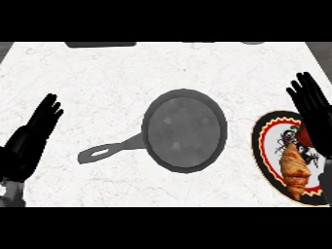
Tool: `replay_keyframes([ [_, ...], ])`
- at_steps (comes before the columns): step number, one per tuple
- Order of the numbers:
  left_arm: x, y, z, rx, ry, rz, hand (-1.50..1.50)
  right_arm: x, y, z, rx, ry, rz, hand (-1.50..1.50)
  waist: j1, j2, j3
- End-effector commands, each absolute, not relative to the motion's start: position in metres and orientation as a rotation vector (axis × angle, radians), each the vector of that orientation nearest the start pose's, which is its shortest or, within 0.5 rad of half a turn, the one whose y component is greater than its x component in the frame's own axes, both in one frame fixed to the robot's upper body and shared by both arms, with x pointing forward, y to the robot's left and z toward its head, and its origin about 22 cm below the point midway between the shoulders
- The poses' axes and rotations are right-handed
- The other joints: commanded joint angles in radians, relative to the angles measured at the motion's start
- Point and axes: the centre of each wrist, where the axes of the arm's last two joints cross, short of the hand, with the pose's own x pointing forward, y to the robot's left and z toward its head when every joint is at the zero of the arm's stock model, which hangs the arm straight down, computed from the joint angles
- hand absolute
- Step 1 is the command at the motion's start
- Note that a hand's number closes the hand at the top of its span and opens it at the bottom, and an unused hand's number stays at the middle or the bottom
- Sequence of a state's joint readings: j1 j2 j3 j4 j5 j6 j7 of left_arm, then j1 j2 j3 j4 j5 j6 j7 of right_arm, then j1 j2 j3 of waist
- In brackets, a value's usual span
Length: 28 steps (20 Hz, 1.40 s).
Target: Pick the croissant from the plate and place it in the pan
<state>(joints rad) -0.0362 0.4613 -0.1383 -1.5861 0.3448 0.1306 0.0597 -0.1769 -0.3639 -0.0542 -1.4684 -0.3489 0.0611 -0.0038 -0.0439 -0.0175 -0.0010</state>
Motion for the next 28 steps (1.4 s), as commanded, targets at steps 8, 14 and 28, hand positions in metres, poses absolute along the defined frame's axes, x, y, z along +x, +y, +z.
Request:
replay_keyframes([
  [8,0.229,0.318,0.015,0.337,-1.385,-0.207,0.00,0.246,-0.432,0.066,-1.121,-1.285,-0.030,-1.50,-0.028,0.021,-0.018],
  [14,0.218,0.317,0.008,0.375,-1.351,-0.207,0.00,0.197,-0.418,0.032,-1.330,-1.020,-0.101,-1.50,-0.013,0.007,-0.011],
  [28,0.227,0.300,0.011,0.338,-1.375,-0.285,0.00,0.227,-0.319,0.133,-1.193,-0.555,0.386,-1.50,0.065,0.019,-0.004],
])
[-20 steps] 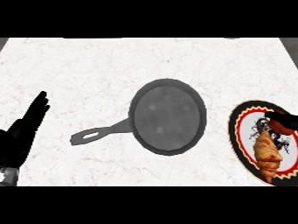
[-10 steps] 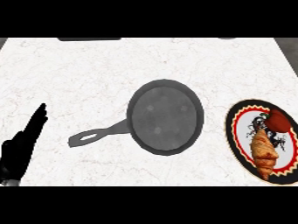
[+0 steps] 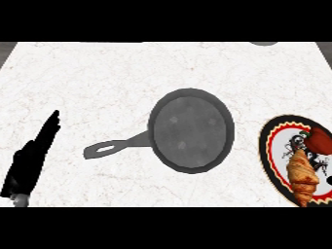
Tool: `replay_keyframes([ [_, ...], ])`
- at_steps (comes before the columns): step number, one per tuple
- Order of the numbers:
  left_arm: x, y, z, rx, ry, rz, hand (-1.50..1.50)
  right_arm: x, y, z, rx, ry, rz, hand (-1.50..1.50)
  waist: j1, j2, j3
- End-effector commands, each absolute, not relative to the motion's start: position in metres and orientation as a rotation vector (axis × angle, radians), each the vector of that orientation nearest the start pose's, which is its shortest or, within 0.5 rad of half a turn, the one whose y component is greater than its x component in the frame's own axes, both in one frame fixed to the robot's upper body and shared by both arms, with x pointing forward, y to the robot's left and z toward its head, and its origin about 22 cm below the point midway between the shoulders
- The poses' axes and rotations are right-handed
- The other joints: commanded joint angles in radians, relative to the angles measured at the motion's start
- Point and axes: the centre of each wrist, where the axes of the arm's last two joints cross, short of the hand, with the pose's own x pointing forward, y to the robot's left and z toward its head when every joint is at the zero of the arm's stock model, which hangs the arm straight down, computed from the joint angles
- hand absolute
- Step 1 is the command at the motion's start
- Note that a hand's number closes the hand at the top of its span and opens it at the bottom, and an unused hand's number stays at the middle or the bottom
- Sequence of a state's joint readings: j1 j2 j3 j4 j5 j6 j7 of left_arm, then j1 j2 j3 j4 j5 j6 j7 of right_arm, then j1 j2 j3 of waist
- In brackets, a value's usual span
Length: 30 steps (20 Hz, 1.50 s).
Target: Pick the croissant from the plate and place it in the pan
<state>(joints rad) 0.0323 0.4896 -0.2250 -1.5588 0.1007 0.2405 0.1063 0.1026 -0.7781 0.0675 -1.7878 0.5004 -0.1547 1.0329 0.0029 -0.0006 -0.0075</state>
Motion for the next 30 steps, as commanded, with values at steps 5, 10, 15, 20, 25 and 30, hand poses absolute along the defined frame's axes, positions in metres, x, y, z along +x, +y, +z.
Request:
replay_keyframes([
  [5,0.239,0.277,0.011,0.312,-1.405,-0.300,0.00,0.260,-0.290,0.140,-1.150,-0.453,0.427,-1.50,0.039,0.010,0.004],
  [10,0.223,0.276,0.010,0.304,-1.384,-0.299,0.00,0.281,-0.293,0.130,-1.090,-0.344,0.417,-1.50,0.046,0.005,0.005],
  [15,0.229,0.287,0.015,0.313,-1.394,-0.277,0.00,0.290,-0.282,0.112,-1.050,-0.252,0.496,-1.50,0.033,0.002,0.004],
  [20,0.226,0.271,0.009,0.307,-1.394,-0.295,0.00,0.315,-0.300,0.103,-1.004,-0.105,0.538,-1.50,0.045,0.007,0.003],
  [25,0.230,0.278,0.013,0.313,-1.387,-0.285,0.00,0.318,-0.294,0.073,-0.967,-0.013,0.578,-1.50,0.022,0.004,0.004],
  [30,0.231,0.269,0.005,0.330,-1.391,-0.257,0.00,0.332,-0.278,0.066,-0.939,-0.015,0.588,-1.50,0.011,0.002,0.004],
])
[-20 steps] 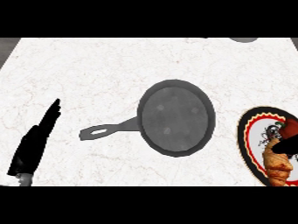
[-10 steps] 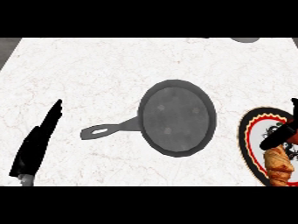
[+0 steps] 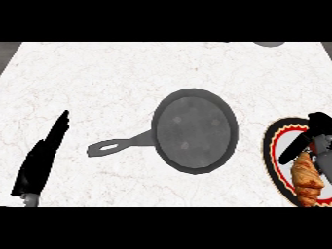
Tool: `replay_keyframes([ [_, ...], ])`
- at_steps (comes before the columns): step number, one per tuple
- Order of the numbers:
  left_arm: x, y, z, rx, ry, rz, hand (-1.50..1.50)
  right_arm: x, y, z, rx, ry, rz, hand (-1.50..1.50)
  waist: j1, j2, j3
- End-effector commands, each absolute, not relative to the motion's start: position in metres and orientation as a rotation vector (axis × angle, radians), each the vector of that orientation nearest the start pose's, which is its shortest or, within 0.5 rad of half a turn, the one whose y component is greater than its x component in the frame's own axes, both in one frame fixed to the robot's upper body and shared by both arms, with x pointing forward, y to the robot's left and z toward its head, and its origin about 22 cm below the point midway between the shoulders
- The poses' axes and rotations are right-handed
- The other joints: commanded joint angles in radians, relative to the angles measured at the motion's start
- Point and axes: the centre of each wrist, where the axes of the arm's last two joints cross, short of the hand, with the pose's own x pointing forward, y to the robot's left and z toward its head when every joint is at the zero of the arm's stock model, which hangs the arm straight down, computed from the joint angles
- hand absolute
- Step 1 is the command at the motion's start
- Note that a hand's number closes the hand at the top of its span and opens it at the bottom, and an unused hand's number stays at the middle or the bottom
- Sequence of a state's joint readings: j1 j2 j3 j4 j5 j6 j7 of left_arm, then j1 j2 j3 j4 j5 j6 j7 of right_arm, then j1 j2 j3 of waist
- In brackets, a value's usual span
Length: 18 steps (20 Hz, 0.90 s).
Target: Pick the croissant from the plate and place it in the pan
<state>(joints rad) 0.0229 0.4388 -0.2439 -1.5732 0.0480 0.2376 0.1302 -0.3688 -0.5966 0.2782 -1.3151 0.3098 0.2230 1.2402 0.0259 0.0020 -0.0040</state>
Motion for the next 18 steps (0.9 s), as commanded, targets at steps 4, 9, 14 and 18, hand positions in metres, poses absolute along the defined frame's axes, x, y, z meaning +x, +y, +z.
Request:
replay_keyframes([
  [4,0.221,0.275,0.003,0.325,-1.389,-0.289,0.00,0.342,-0.282,0.056,-0.948,0.054,0.590,-1.50,0.001,-0.002,0.000],
  [9,0.216,0.278,0.006,0.323,-1.376,-0.263,0.00,0.339,-0.285,0.041,-0.934,0.111,0.594,-1.50,-0.018,-0.009,0.000],
  [14,0.208,0.295,0.009,0.329,-1.373,-0.269,0.00,0.343,-0.286,0.028,-0.921,0.153,0.568,-1.50,-0.007,-0.006,0.001],
  [18,0.225,0.283,0.022,0.335,-1.381,-0.255,0.00,0.337,-0.292,0.023,-0.923,0.199,0.611,-1.50,-0.032,-0.008,0.002],
])
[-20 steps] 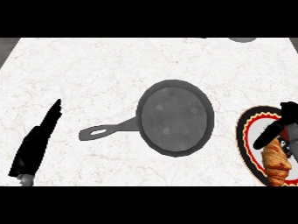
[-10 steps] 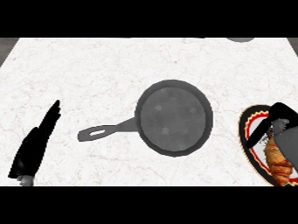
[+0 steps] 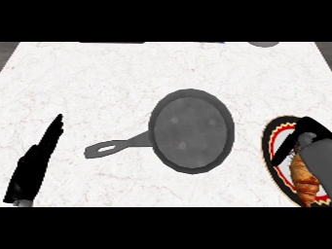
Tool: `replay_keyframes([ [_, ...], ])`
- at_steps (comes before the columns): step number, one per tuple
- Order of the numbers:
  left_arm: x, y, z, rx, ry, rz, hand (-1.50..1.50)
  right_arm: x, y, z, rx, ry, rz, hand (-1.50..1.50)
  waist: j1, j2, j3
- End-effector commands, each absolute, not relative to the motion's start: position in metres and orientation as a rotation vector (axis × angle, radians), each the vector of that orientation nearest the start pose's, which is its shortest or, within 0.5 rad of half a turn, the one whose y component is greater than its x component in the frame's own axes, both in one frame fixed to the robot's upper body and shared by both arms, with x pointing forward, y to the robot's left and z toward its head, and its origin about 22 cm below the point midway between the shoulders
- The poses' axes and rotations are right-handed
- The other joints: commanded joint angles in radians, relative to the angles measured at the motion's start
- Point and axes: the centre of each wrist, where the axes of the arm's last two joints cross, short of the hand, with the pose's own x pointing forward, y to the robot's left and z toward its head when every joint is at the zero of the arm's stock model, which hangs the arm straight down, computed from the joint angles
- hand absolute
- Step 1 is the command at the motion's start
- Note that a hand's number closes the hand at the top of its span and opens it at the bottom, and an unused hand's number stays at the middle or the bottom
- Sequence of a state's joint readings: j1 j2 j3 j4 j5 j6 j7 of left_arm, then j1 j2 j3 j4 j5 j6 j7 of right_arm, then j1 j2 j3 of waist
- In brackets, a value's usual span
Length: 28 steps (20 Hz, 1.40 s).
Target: Pick the croissant from the plate and place it in the pan
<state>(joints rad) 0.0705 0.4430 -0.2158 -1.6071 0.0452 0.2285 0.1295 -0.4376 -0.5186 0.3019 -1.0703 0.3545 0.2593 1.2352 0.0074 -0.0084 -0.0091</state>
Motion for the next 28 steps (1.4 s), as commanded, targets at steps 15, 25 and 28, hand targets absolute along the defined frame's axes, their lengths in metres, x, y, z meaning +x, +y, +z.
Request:
replay_keyframes([
  [15,0.224,0.291,0.009,0.346,-1.380,-0.258,0.00,0.325,-0.275,-0.003,-0.929,0.193,0.596,-1.50,-0.012,0.007,0.007],
  [25,0.210,0.285,-0.002,0.352,-1.368,-0.265,0.00,0.309,-0.295,-0.015,-0.908,0.082,0.494,1.50,-0.008,0.007,0.008],
  [28,0.217,0.288,0.013,0.333,-1.366,-0.255,0.00,0.302,-0.285,-0.020,-0.875,0.058,0.487,1.50,-0.010,0.005,0.009],
])
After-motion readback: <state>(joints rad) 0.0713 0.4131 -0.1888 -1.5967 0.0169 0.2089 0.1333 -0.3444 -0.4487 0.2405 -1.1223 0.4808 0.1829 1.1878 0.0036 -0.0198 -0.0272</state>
